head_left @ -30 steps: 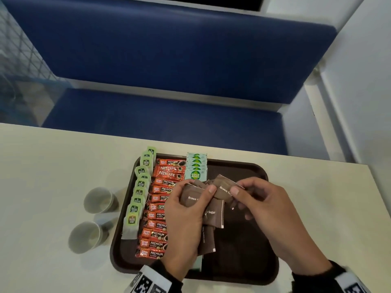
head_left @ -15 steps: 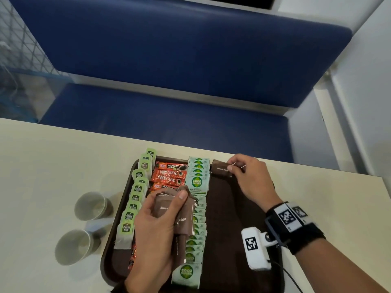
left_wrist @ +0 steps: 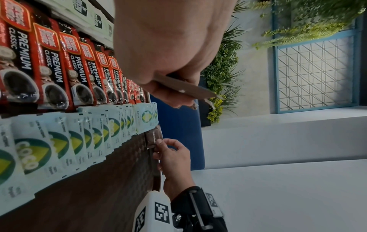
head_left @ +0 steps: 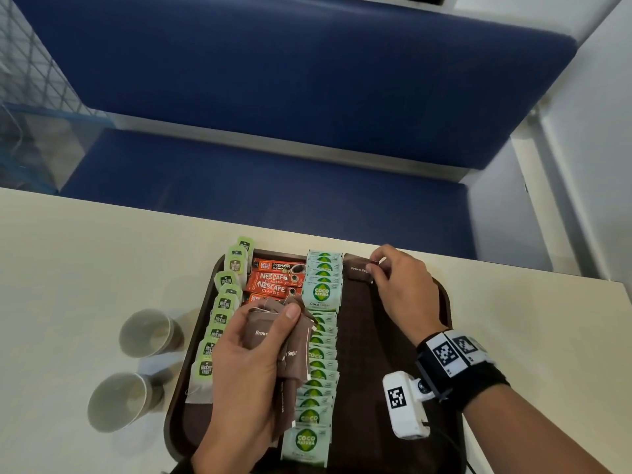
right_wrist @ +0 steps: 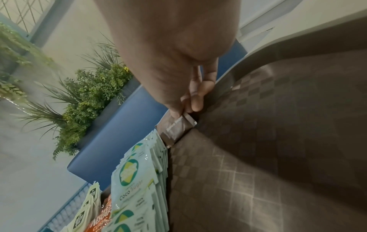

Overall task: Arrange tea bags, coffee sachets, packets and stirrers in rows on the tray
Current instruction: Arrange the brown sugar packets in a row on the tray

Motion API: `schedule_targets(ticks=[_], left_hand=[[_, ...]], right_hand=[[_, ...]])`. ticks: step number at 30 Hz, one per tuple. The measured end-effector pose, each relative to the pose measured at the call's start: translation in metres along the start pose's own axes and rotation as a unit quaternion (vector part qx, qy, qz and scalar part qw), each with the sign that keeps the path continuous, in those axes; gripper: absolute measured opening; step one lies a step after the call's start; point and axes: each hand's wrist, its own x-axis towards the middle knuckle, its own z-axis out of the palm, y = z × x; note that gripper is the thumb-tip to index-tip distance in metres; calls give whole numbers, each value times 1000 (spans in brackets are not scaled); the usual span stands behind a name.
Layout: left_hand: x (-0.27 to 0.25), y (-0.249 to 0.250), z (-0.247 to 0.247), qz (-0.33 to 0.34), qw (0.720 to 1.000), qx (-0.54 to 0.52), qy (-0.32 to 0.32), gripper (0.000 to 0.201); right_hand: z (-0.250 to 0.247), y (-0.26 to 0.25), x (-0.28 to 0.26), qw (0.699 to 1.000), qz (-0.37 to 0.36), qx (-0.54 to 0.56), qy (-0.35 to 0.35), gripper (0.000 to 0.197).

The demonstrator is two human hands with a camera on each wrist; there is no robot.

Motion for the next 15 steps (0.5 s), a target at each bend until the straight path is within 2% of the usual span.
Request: schedule_targets(ticks=[11,13,15], left_hand=[[2,-4,4,-12,1000,-12,-3,33],[6,-5,10,-16,1000,-3,-13,31],[11,-6,19,-20,999,17,-29,31]], right_hand=[[-4,5,-3,1000,18,14,2,22],[-13,1,-8,999,20,38,18,21],[-25,-8,-18,993,17,113,18,13]])
